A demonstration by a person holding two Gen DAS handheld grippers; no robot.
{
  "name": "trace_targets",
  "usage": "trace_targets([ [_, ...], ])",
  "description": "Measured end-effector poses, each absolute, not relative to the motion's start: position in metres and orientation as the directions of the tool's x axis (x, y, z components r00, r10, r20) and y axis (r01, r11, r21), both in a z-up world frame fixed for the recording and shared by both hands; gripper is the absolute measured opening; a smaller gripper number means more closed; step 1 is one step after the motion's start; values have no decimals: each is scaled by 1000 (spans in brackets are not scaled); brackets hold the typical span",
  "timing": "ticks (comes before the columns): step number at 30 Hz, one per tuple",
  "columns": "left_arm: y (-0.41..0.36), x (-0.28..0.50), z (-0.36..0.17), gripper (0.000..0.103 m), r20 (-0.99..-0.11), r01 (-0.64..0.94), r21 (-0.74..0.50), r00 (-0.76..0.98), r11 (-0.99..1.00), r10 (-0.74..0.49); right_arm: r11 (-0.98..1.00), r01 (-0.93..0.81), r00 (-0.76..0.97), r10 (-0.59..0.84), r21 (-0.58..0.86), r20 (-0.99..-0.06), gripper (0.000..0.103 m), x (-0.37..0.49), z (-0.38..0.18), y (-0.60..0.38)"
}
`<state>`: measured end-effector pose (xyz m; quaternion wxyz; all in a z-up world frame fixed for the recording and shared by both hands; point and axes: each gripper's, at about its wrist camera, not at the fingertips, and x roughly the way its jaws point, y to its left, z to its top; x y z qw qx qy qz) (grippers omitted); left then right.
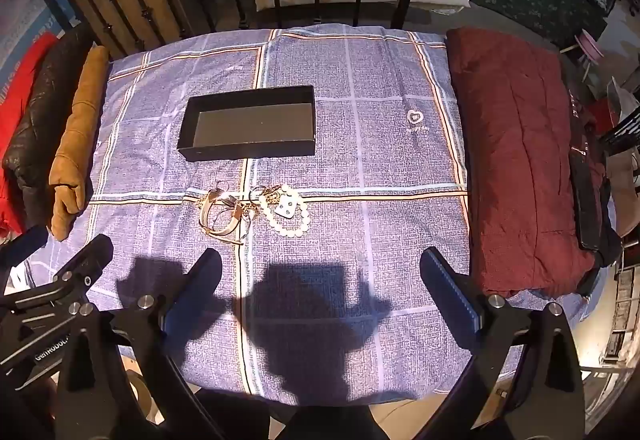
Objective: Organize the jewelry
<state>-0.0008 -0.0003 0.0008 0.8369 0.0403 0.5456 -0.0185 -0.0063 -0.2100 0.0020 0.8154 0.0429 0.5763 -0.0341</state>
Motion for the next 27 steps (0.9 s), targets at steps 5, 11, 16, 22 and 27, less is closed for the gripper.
trace_targets([
  [5,0,-1,1,97,-920,72,51,391,996,19,995,100,337,-11,24,-942,98,-7,0,-208],
  [11,6,-1,2,97,-921,63,58,389,996,29,995,94,338,-13,20,-941,98,-3,7,-206],
  [16,3,-3,-1,97,-920,60,70,389,996,41,995,97,345,-11,24,-938,98,-6,5,-209],
  [22,3,-1,0,97,-923,58,39,385,998,14,995,96,346,-8,27,-938,98,-6,5,-208],
  [27,4,1,2,97,-920,55,43,390,998,18,995,96,350,-6,29,-937,98,-4,7,-209],
])
